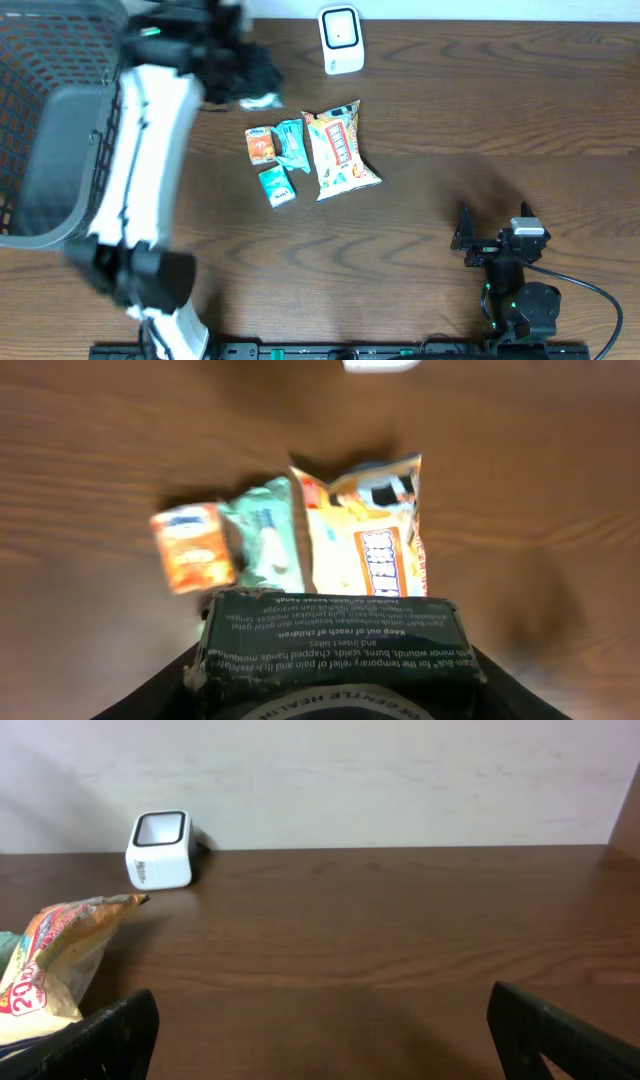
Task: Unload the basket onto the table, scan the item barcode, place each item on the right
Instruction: 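Carry the dark tin out and place it beside the packs, then reach the right gripper toward the large yellow-white snack bag, then grasp the snack bag with the right gripper and pull it right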
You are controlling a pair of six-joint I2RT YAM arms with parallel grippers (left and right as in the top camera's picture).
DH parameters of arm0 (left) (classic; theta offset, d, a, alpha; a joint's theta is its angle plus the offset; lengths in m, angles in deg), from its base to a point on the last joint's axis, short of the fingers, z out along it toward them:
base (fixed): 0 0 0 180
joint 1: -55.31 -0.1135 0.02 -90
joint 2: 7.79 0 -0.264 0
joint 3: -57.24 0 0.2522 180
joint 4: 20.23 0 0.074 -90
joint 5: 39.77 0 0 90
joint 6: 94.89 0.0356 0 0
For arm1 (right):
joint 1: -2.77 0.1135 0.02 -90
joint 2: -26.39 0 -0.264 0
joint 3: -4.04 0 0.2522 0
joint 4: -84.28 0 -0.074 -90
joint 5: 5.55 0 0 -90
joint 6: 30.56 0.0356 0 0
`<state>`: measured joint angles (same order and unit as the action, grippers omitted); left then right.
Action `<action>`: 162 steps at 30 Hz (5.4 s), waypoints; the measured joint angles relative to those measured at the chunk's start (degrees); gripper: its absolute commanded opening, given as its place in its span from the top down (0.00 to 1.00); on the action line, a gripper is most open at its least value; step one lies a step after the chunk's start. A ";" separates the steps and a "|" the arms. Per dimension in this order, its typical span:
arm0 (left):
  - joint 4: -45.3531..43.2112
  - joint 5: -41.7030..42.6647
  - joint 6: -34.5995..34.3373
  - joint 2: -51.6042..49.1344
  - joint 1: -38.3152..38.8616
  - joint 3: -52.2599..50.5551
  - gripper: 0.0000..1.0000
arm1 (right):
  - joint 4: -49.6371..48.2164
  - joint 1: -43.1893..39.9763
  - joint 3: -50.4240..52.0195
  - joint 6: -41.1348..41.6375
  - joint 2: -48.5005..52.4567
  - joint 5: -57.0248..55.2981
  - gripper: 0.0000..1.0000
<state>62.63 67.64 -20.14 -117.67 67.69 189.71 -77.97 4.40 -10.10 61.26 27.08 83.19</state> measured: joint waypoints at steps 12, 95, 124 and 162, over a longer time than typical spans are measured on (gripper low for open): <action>-3.50 -1.29 -0.04 -17.22 8.07 -0.22 0.33 | 0.00 0.00 0.00 0.00 0.00 0.00 0.01; 10.38 -7.30 -0.37 4.96 -9.40 -0.09 0.03 | 32.65 7.45 -85.92 -6.91 98.47 39.15 0.01; 10.40 -7.30 -0.37 4.96 -9.40 -0.09 0.02 | 29.22 15.39 -85.83 8.22 123.03 35.93 0.32; 10.40 -7.30 -0.37 4.96 -9.40 -0.09 0.02 | 35.56 23.76 -88.48 -5.25 118.49 -43.04 0.93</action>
<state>73.04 60.34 -20.51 -112.71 58.30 189.63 -42.41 28.15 -98.58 56.02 145.56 40.15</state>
